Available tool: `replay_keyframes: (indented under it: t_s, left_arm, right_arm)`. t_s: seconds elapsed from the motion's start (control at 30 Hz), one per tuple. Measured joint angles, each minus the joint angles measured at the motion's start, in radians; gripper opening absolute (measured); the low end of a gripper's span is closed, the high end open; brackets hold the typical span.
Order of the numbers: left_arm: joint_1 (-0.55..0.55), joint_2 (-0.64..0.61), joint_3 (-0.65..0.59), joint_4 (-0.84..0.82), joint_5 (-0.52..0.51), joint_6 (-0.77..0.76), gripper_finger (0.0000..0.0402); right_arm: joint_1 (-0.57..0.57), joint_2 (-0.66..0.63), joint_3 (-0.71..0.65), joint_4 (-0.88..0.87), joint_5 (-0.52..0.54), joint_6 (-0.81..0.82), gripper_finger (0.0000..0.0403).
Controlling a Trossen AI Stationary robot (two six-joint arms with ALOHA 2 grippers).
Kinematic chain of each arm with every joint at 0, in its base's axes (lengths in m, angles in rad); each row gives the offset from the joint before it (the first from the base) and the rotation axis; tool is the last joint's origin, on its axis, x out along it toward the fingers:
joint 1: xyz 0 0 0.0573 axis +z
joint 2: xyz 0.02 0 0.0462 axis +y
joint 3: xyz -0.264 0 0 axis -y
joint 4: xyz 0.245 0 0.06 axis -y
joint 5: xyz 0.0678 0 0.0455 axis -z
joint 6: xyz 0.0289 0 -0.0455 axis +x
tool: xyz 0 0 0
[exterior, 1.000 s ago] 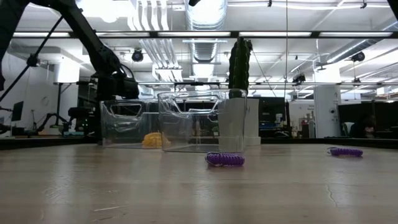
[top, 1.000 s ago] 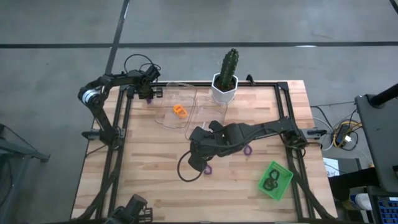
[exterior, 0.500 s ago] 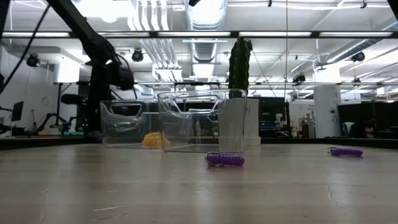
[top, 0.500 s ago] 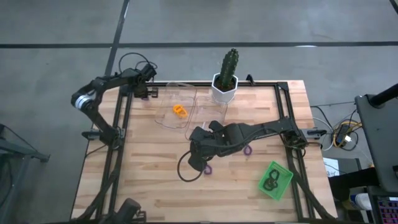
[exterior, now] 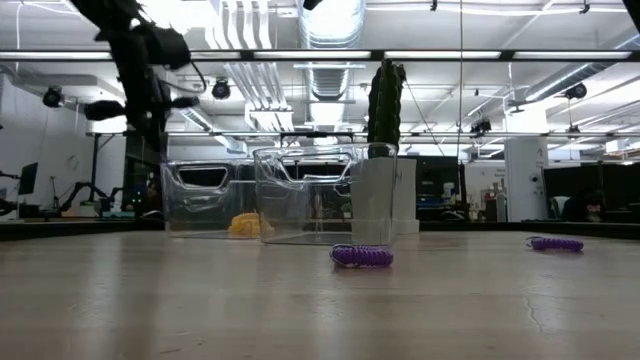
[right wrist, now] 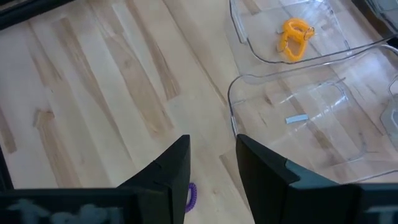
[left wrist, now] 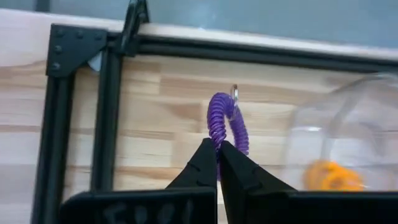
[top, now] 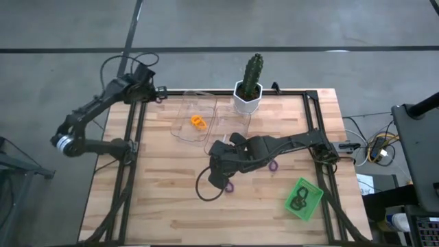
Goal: Sort spring keychains
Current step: Put the top left violet spring keychain into the right transparent bin
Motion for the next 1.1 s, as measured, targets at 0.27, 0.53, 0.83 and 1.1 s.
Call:
replay_keyframes:
  t_s: [0.27,0.53,0.83,1.1]
  left_arm:
    - [-0.041,-0.169,0.000,-0.021,0.048,-0.064,0.0000]
    - [-0.077,-0.235,0.001,-0.040,0.048,-0.094,0.0000]
    - [-0.129,-0.265,0.006,-0.032,0.089,-0.119,0.0000]
    - [-0.284,-0.270,0.072,0.025,0.106,-0.153,0.0000]
  right_arm:
    - [0.000,0.000,0.000,-0.001,0.000,-0.017,0.0123]
    - [0.000,0.000,0.000,-0.001,-0.003,-0.022,0.0123]
    - [0.000,-0.003,0.000,-0.032,-0.003,-0.034,0.0123]
    - [0.001,-0.079,0.000,-0.118,0.077,-0.005,0.0123]
